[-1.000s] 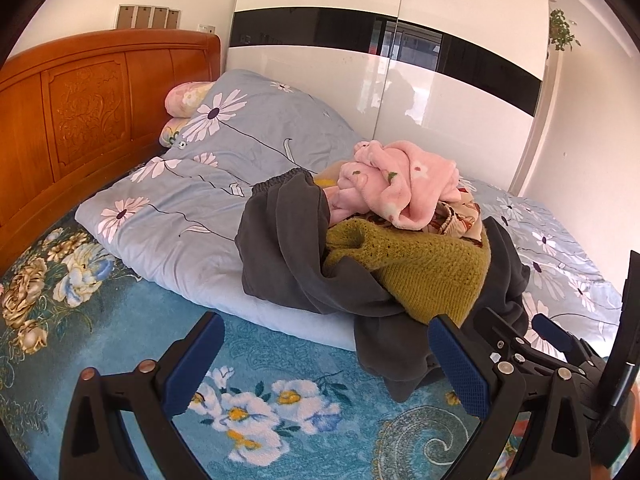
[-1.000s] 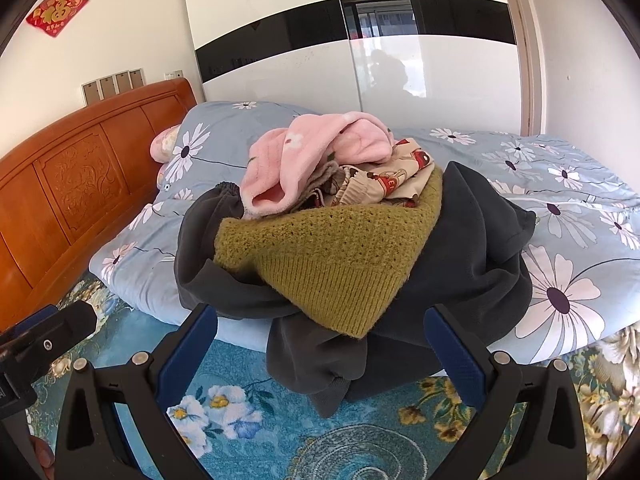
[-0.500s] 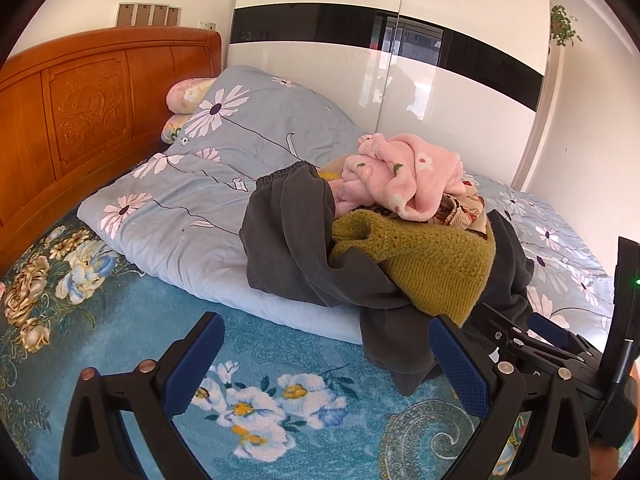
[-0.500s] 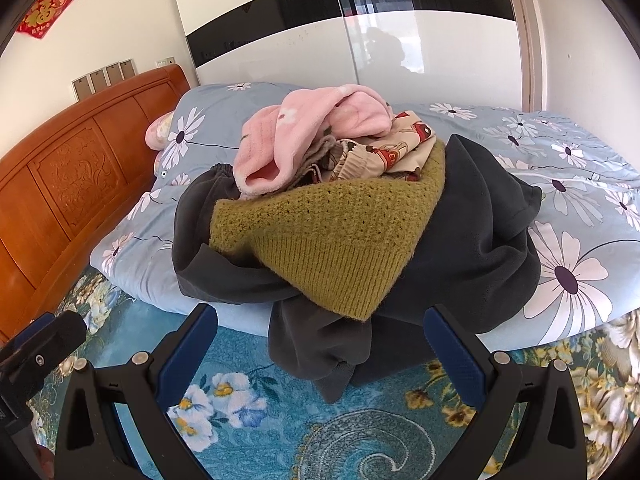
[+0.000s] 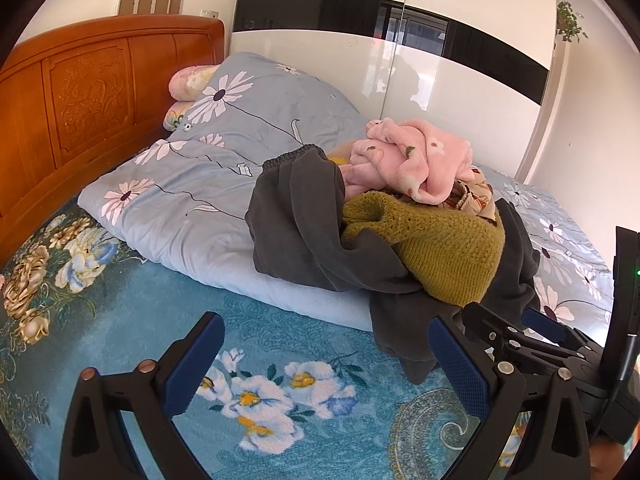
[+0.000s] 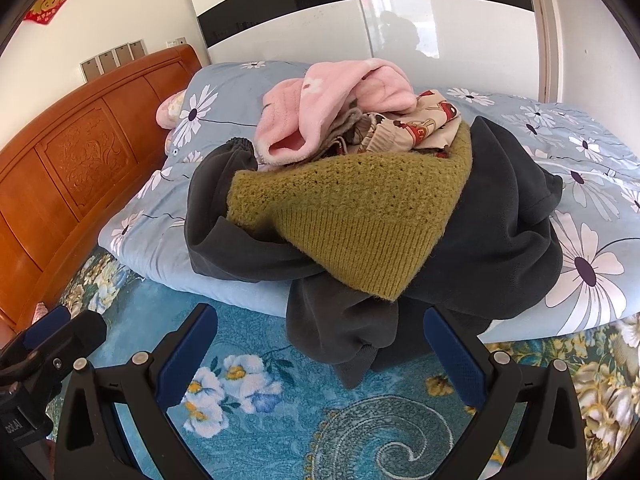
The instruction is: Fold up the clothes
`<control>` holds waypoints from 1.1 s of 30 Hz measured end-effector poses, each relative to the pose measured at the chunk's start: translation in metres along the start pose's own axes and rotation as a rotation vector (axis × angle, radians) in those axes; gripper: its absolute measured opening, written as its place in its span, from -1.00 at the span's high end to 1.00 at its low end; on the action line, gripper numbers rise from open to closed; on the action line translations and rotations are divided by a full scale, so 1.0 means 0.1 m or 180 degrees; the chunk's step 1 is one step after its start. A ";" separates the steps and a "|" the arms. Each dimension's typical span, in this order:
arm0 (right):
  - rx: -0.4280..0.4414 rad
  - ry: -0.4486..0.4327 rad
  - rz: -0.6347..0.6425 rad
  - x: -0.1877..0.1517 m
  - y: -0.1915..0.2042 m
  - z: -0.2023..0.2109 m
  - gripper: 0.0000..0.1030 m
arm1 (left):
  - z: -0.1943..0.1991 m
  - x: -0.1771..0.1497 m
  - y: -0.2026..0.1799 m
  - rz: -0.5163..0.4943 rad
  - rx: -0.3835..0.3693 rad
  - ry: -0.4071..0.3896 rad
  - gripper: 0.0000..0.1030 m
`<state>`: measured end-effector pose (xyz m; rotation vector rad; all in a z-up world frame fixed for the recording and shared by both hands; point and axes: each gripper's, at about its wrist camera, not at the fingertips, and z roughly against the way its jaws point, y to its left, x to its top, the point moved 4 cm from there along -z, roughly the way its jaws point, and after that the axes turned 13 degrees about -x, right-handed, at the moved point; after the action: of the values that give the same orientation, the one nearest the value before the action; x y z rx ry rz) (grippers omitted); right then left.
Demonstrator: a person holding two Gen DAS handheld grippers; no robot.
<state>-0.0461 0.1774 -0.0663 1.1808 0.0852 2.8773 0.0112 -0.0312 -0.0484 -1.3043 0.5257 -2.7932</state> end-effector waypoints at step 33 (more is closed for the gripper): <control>0.0940 -0.0007 -0.0882 2.50 0.51 -0.46 0.79 | 0.98 -0.52 0.62 0.0137 0.0398 -0.0237 -1.00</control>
<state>-0.2567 0.1370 0.0799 1.1059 0.6397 2.6794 0.1107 -0.1102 -0.0476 -1.3479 0.3652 -2.6823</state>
